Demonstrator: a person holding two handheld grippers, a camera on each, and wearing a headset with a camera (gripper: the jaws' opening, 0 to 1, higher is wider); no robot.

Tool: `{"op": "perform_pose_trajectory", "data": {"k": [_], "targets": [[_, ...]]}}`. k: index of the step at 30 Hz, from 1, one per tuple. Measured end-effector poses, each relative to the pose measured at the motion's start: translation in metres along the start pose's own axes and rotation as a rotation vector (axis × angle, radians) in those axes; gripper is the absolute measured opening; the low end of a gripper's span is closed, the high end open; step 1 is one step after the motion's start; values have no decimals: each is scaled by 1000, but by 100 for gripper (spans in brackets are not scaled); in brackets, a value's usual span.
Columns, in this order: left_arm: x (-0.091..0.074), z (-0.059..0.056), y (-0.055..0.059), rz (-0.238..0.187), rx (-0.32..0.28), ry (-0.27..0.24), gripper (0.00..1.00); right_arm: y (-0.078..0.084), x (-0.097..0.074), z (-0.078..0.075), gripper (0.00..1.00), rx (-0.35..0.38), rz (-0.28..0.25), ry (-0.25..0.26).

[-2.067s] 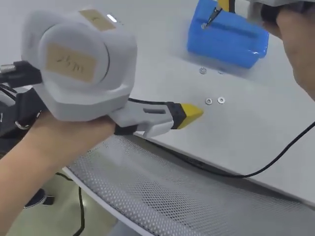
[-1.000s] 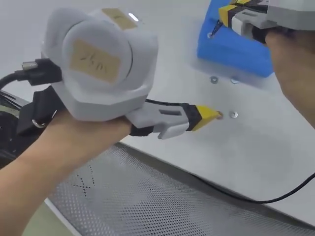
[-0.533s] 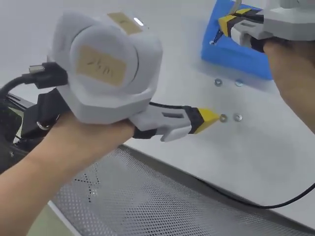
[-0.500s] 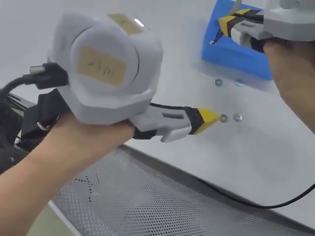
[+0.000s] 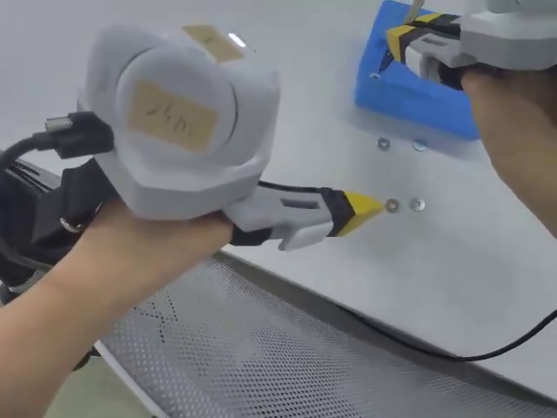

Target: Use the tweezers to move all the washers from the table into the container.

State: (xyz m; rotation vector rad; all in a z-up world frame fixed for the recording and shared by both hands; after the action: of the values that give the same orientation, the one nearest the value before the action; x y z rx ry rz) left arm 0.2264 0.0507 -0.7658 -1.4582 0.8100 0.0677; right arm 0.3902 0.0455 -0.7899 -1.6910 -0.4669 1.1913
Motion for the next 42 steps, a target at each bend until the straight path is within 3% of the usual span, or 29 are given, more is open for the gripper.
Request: {"op": "perform_pose_trajectory", "data": {"k": [7, 17, 29, 42], "targets": [[-6, -6, -5, -22, 6, -3, 96, -22, -29, 5, 2, 21, -65, 5], [-17, -7, -7, -48, -2, -19, 98, -32, -57, 17, 2, 43, -98, 1], [-22, -13, -3, -39, -4, -28, 99, -12, -76, 28, 2, 73, -75, 9], [-24, -16, 3, -28, -2, -27, 99, 26, -67, 39, 2, 92, 1, -11]]}}
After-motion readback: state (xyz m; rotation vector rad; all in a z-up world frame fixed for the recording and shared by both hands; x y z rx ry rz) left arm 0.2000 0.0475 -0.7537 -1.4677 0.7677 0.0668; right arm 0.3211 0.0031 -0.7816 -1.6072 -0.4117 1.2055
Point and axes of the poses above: the centre of the closed fingertips' face, and the gripper's own axes: x roughly forward along the fingers, z roughly to its left, y roughly out of its underside, the point moved 1 cm from there along -x, roughly backward along the fingers, and after that the axes turned 3 degrees about -z, right-handed, at the moved point
